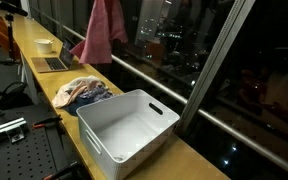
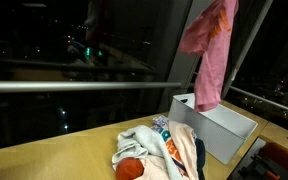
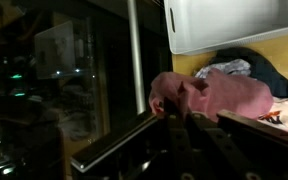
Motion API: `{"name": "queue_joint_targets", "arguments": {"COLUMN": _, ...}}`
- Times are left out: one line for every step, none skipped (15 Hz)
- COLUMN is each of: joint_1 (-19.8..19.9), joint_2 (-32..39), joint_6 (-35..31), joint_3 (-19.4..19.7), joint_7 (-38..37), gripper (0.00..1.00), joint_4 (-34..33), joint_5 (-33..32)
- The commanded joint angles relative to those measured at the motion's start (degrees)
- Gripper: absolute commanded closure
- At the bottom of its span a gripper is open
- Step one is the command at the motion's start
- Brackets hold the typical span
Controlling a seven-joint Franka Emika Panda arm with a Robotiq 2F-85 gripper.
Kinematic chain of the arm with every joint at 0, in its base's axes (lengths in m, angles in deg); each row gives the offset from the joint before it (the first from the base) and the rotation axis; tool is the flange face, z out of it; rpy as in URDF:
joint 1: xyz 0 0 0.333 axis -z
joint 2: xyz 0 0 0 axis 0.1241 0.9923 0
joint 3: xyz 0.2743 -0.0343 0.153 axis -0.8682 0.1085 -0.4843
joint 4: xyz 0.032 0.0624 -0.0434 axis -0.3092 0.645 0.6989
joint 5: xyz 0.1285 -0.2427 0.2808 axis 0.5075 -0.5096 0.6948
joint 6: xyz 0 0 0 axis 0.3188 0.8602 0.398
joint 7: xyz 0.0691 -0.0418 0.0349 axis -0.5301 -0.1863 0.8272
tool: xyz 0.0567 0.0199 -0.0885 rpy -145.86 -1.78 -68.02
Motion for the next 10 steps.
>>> {"name": "queue_joint_targets", "arguments": {"joint_1": -4.13, "joint_2": 9.34, "joint_6": 10.78, "joint_3": -5.20, "joint_7": -2.18, "gripper": 0.99, "joint_4": -13.85, "joint_5": -4.37}}
{"name": "queue_joint_targets", "arguments": {"joint_1": -5.08, "joint_2": 11.70, "joint_6": 12.13, "joint_3": -5.76, "joint_7": -2.03, "gripper": 0.99, "joint_4": -16.07, "joint_5": -4.55}}
{"name": "queue_joint_targets", "arguments": {"joint_1": -5.88, "joint_2": 13.07, "joint_6": 12.52, "joint_3": -5.78, "joint_7": -1.96, "gripper": 0.99, "joint_4": -16.75, "joint_5": -3.96}}
{"name": "queue_joint_targets", "arguments": {"joint_1": -6.48, "joint_2": 14.53, "joint_6": 11.93, "joint_3": -5.44, "joint_7": -2.21, "gripper": 0.99, "joint_4": -16.51, "joint_5": -3.03}}
{"name": "queue_joint_targets", "arguments": {"joint_1": -7.07, "joint_2": 16.30, "joint_6": 12.24, "joint_3": -5.03, "joint_7": -1.85, "gripper": 0.99, "joint_4": -17.76, "joint_5": -2.17}}
{"name": "queue_joint_targets", "arguments": {"joint_1": -7.40, "joint_2": 17.66, "joint_6": 11.82, "joint_3": -4.55, "joint_7": -1.88, "gripper": 0.99, "joint_4": -17.62, "joint_5": -1.68}}
{"name": "queue_joint_targets", "arguments": {"joint_1": -7.54, "joint_2": 18.88, "joint_6": 11.74, "joint_3": -4.15, "joint_7": -1.74, "gripper": 0.99, "joint_4": -17.47, "joint_5": -1.40}}
{"name": "queue_joint_targets", "arguments": {"joint_1": -7.53, "joint_2": 20.06, "joint_6": 11.86, "joint_3": -3.68, "joint_7": -1.58, "gripper": 0.99, "joint_4": -17.58, "joint_5": -1.09}}
{"name": "queue_joint_targets", "arguments": {"joint_1": -7.36, "joint_2": 20.73, "joint_6": 12.36, "joint_3": -3.16, "joint_7": -1.41, "gripper": 0.71, "joint_4": -17.15, "joint_5": -0.65}}
{"name": "queue_joint_targets", "arguments": {"joint_1": -7.25, "joint_2": 21.54, "joint_6": 12.82, "joint_3": -2.64, "joint_7": -1.23, "gripper": 0.69, "joint_4": -17.18, "joint_5": -0.38}}
